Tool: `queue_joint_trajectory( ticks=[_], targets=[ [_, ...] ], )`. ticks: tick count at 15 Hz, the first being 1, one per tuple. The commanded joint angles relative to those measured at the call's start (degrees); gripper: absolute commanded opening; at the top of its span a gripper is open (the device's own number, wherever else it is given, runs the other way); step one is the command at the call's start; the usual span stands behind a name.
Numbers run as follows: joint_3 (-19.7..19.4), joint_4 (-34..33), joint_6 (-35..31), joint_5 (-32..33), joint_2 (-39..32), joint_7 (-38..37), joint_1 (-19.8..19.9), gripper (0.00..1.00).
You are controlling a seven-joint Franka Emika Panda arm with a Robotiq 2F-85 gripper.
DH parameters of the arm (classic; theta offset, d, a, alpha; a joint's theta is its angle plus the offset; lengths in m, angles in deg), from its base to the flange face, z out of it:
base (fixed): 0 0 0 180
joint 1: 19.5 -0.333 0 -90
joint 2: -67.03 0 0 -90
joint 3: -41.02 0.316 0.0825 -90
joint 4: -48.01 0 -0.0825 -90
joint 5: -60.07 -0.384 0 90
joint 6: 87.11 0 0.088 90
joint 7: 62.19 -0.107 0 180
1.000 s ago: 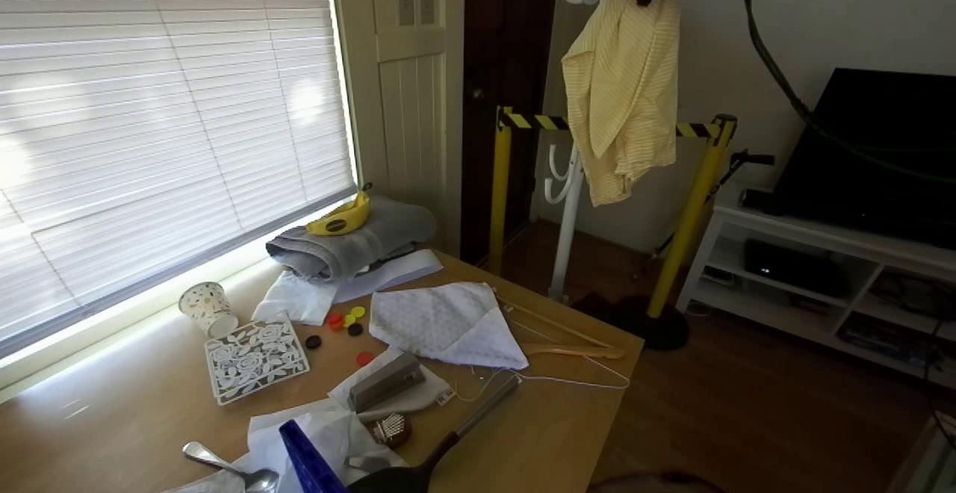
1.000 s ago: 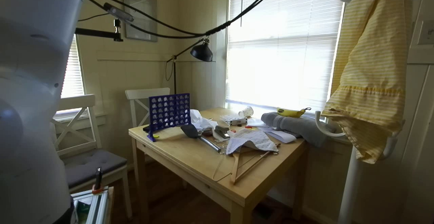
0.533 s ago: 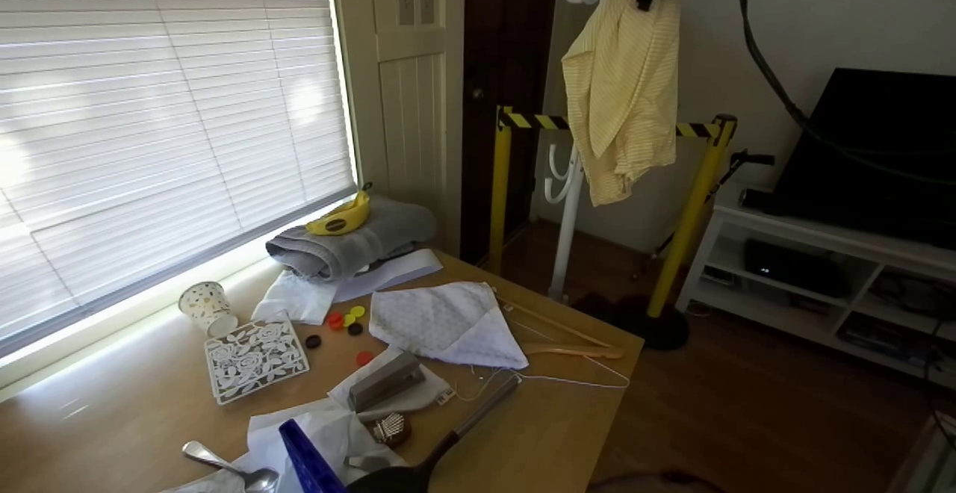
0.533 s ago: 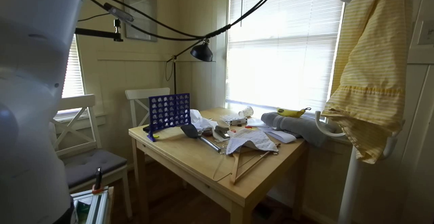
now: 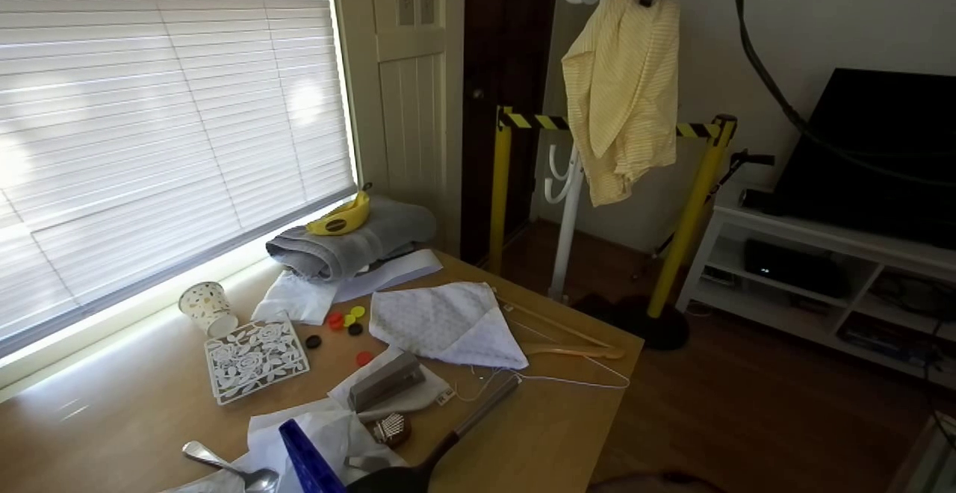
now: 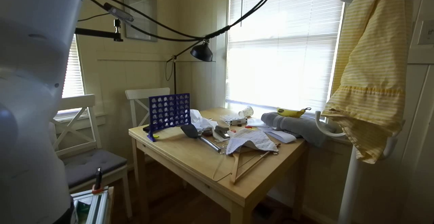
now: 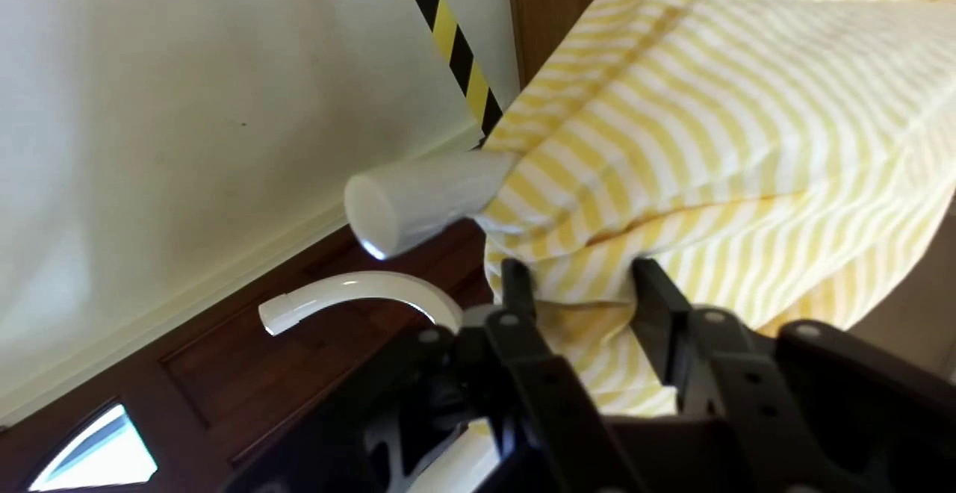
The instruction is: Unhook the yellow cloth from the coat hanger and put it on the table
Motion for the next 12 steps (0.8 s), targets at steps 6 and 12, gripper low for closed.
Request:
queue_joint_trajectory(
  ticks=[6,12],
  targets=[
    [0.2,-1.8,-0.3,0.0,-0.3,-0.5,-0.3,0.02],
    [-0.5,-3.8,-3.1,8.9,2.3,-0.5,-3.6,0.02]
  ],
)
